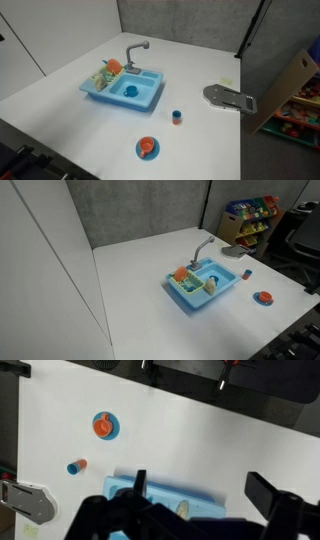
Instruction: Put the orange cup in the cup in the sink
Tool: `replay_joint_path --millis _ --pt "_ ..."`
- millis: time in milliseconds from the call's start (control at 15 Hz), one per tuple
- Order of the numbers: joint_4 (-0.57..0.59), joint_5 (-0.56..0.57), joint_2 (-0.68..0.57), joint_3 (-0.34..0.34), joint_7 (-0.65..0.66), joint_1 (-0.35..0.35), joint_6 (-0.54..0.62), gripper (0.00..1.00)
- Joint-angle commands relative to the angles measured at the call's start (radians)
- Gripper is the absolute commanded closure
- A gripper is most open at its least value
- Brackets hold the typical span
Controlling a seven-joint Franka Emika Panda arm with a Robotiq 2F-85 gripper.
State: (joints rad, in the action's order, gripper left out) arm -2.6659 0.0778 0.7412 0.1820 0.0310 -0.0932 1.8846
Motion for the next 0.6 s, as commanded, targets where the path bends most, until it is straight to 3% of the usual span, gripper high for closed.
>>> replay_joint_path --millis 0,533 --pt "0.002 0.009 -0.002 -0.013 0.009 -0.015 -0.003 0.0" --pt "0.07 0.046 -0.052 -0.005 0.008 0.0 -0.031 0.0"
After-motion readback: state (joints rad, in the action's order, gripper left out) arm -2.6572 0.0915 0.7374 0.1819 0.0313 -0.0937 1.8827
